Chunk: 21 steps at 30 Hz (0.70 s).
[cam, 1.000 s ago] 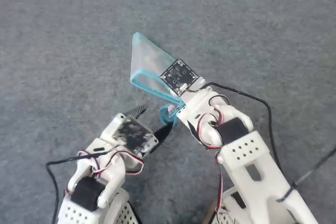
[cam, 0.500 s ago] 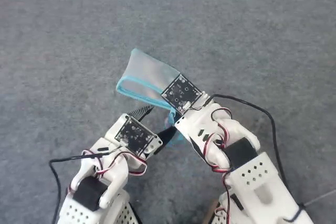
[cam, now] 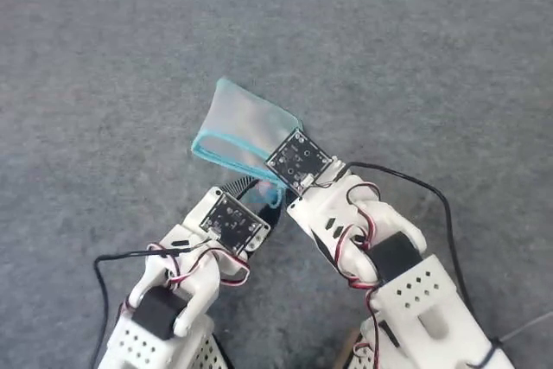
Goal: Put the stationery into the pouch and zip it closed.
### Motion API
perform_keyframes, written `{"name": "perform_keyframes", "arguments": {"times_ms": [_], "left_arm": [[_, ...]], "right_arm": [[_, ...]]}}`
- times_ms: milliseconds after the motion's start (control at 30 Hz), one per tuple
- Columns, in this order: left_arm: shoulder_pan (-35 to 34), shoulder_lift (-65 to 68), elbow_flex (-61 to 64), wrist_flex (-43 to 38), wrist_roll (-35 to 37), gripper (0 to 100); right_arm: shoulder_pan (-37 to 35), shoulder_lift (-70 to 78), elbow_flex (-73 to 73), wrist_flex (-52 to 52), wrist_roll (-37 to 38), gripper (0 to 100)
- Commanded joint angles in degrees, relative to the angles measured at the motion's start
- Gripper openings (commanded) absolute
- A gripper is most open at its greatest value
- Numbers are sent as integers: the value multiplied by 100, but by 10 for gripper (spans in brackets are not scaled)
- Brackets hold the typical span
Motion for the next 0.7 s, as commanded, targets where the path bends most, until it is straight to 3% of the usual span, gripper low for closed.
{"name": "perform_keyframes", "arguments": {"times_ms": [0,100,400,667], "left_arm": [[9,70,-110,-237,123,9],[-88,70,-110,-237,105,10],[-1407,70,-409,-149,123,10],[-1943,70,-409,-176,123,10]], "right_arm": [[-22,-119,-26,-171,70,6],[31,-75,-26,-163,70,6],[760,936,-44,-752,229,6],[1068,1385,-70,-1015,237,6]]}}
